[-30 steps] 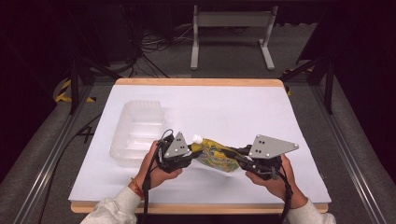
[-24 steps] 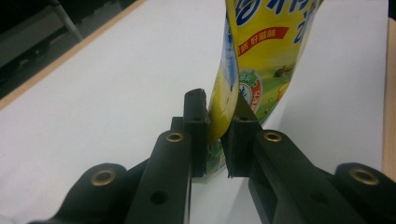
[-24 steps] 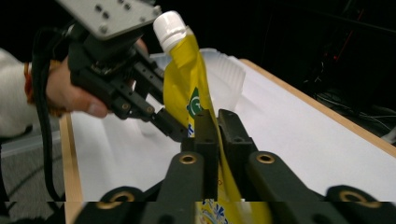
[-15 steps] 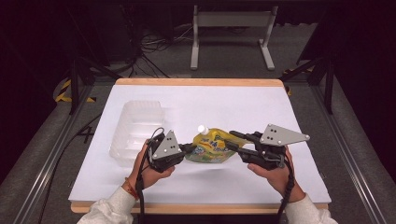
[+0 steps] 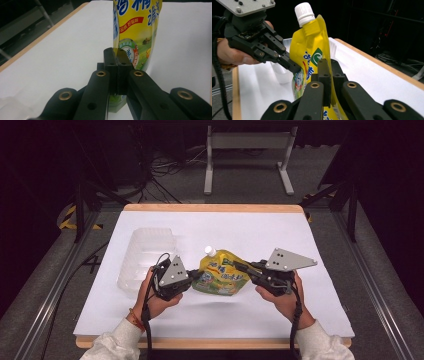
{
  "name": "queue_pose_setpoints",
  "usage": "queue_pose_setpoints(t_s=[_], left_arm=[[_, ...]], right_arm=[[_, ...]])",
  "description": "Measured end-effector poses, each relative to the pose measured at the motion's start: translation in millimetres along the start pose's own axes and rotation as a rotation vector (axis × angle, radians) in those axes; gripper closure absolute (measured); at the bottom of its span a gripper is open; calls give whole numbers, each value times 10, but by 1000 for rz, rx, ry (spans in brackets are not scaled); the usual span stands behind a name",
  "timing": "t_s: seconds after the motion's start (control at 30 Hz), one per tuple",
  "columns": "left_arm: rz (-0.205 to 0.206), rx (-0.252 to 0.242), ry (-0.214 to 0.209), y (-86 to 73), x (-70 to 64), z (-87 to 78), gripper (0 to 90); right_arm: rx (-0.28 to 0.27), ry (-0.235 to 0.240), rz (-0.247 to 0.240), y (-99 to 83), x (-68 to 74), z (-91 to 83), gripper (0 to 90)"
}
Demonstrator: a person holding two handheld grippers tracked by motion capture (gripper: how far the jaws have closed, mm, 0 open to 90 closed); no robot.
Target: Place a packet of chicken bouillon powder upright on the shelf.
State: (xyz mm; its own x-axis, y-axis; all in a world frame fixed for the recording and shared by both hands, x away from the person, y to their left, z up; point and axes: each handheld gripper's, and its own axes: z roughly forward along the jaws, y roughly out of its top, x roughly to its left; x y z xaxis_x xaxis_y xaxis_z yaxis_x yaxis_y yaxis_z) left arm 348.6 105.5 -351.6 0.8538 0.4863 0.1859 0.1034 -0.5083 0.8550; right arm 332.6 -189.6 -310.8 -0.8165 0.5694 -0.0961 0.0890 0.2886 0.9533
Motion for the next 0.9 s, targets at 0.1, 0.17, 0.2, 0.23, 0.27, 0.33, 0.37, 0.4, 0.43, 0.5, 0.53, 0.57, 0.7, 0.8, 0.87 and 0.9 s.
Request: queue_pose_setpoints(t_s=[0.1, 0.17, 0.2, 0.23, 0.27, 0.33, 0.37, 0.4, 0.43, 0.5, 0.53, 0.57, 0.7, 0.8, 0.87, 0.9], left_arm=[[-14, 7, 31, -22, 61, -48, 886], [-22, 17, 36, -40, 104, -76, 881], [-21, 21, 43, -46, 124, -90, 879], [-23, 26, 46, -51, 143, -105, 878], [-26, 25, 51, -58, 162, -119, 877], [-31, 22, 65, -72, 189, -152, 874], [-34, 24, 69, -80, 205, -171, 873], [-36, 24, 75, -89, 220, -191, 873], [-37, 21, 81, -99, 234, -210, 873], [-47, 19, 94, -119, 268, -251, 871], [-51, 15, 97, -130, 287, -271, 870], [-59, 9, 107, -144, 306, -294, 870], [-69, -4, 124, -176, 361, -360, 869], [-79, -9, 140, -208, 413, -423, 869], [-90, -14, 152, -234, 457, -468, 869], [-90, -14, 152, -234, 457, -468, 869]], right_arm=[[-4, 9, -3, 63, 20, 108, 899], [-8, 12, -5, 106, 34, 179, 900], [-9, 17, -8, 131, 42, 214, 900], [-9, 21, -10, 157, 56, 247, 900], [-13, 24, -20, 187, 68, 280, 900], [-17, 35, -33, 250, 105, 336, 900], [-20, 38, -42, 280, 126, 363, 900], [-17, 39, -47, 308, 148, 391, 900], [-17, 44, -53, 333, 167, 420, 900], [-16, 50, -65, 382, 201, 479, 899], [-16, 51, -70, 406, 215, 509, 900], [-16, 53, -74, 430, 226, 538, 900], [-14, 58, -91, 531, 267, 647, 899], [-14, 60, -99, 590, 298, 716, 899], [-15, 64, -106, 633, 319, 784, 899], [-15, 64, -106, 633, 319, 784, 899]])
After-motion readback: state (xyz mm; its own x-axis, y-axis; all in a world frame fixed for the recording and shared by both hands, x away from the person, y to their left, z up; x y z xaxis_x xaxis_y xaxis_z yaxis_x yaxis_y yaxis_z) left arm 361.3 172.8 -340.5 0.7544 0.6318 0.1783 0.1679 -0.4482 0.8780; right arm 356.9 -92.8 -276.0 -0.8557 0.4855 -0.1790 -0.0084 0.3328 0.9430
